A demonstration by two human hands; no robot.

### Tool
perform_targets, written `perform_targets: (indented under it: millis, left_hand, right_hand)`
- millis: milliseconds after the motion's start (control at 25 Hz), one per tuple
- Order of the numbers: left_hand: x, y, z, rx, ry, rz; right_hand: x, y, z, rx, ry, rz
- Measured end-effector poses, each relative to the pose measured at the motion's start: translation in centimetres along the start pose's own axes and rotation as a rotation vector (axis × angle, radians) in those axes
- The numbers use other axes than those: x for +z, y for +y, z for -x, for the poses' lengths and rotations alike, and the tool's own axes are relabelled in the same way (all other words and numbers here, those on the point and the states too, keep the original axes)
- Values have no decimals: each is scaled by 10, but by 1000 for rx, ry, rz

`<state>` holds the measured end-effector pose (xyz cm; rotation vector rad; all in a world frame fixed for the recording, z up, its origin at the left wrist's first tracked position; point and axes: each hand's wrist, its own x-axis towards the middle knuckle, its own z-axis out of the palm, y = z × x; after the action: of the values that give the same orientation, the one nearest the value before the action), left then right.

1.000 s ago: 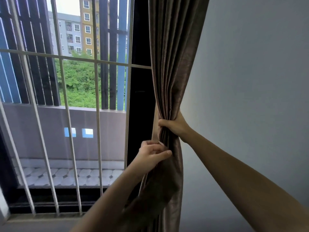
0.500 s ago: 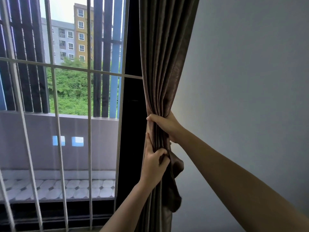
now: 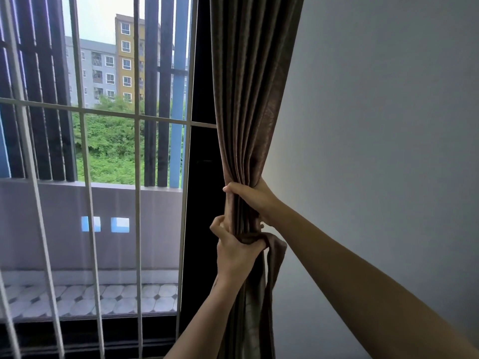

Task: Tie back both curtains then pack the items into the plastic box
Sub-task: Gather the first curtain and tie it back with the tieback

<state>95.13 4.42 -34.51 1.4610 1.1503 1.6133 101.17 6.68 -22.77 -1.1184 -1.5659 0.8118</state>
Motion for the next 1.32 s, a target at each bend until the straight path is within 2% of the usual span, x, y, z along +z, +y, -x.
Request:
perform_targets:
  millis: [80, 240, 320, 440, 520, 600, 680, 760, 840, 920, 1040, 1120, 1200, 1320]
  left_hand:
    - [4, 6, -5, -74, 45, -90]
    - [19, 14, -12, -144, 270, -196]
    - [24, 14, -13, -157, 333, -218]
    - [25, 7, -14, -168, 346, -238]
    - [23, 4, -16, -175, 329, -246]
    - [21, 2, -17, -184, 317, -247]
    - [21, 1, -17, -170, 304, -243]
    - [21, 2, -16, -148, 292, -233]
    - [20, 2, -15, -141, 288, -228]
    - [18, 0, -16, -157, 263, -225]
    - [19, -1, -14, -183, 180, -220]
    - [16, -1, -8, -132, 80, -165]
    - [5, -6, -1, -69, -76, 97]
    - [-20, -7, -4, -197, -266, 636]
  right_hand:
    - [0, -8, 2, 22, -26, 71]
    - [0, -19, 7, 83, -91, 151]
    - [-6, -21, 9, 83, -174, 123]
    - [-30, -9, 6, 71, -357, 140]
    - [-53, 10, 4, 154, -344, 330]
    - [-66, 34, 13, 284, -312, 658]
    - [-66, 59, 27, 342, -375, 849]
    - [-58, 79, 33, 230, -341, 894]
    - [-57, 89, 30, 90, -208, 911]
    - [-62, 89, 26, 34, -36, 814]
    - [-51, 86, 23, 39, 249, 424]
    - [-35, 81, 22, 33, 259, 175]
    - [-20, 84, 26, 53, 208, -70]
    - [-11, 86, 40, 148, 145, -445]
